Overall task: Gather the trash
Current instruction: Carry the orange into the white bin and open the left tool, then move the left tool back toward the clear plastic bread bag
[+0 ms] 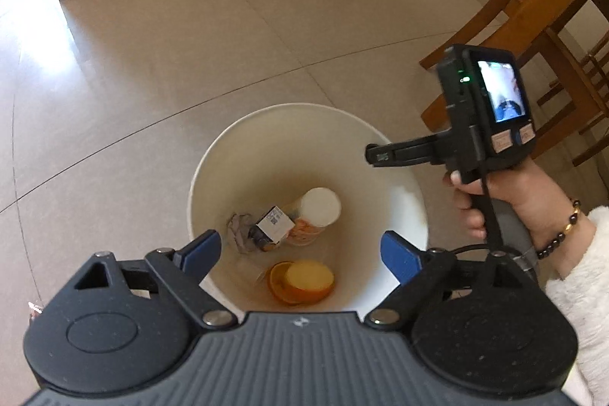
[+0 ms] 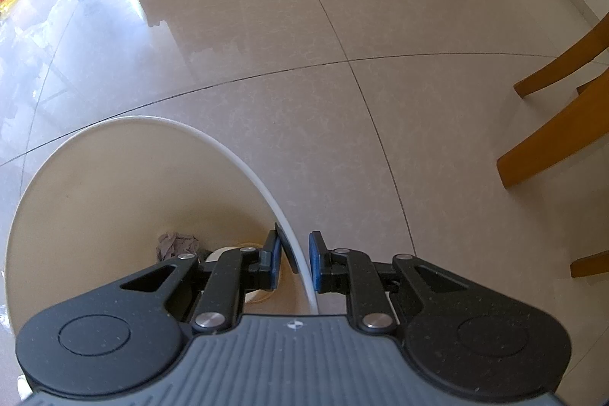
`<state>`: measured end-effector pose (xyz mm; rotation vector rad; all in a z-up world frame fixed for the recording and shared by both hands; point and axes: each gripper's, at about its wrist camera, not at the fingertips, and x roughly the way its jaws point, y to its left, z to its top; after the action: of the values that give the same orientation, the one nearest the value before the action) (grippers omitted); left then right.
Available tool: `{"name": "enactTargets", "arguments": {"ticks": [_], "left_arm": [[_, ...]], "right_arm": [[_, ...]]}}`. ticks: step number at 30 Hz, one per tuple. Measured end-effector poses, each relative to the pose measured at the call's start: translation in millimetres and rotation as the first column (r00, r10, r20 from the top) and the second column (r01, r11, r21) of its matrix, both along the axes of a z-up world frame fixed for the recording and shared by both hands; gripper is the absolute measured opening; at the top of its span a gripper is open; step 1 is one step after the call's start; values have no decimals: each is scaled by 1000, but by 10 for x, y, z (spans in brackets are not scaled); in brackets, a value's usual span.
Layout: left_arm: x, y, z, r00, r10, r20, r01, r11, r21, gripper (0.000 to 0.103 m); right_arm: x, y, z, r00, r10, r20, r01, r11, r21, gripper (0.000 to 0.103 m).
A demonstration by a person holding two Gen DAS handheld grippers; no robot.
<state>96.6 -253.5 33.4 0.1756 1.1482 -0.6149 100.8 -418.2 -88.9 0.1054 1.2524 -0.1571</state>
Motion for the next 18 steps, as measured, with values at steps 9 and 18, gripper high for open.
{"name": "enactTargets", "arguments": {"ticks": [9,18], "left_arm": [[13,230,-128,999,45,10,-45,998,35,93],[-11,638,-296,992,124,11,-124,991,53,93]], "right_arm": [[-3,-7,-4,1000,0,0,0,1000,0,18],[3,8,-2,1000,4,0,-4,1000,-7,18]]}}
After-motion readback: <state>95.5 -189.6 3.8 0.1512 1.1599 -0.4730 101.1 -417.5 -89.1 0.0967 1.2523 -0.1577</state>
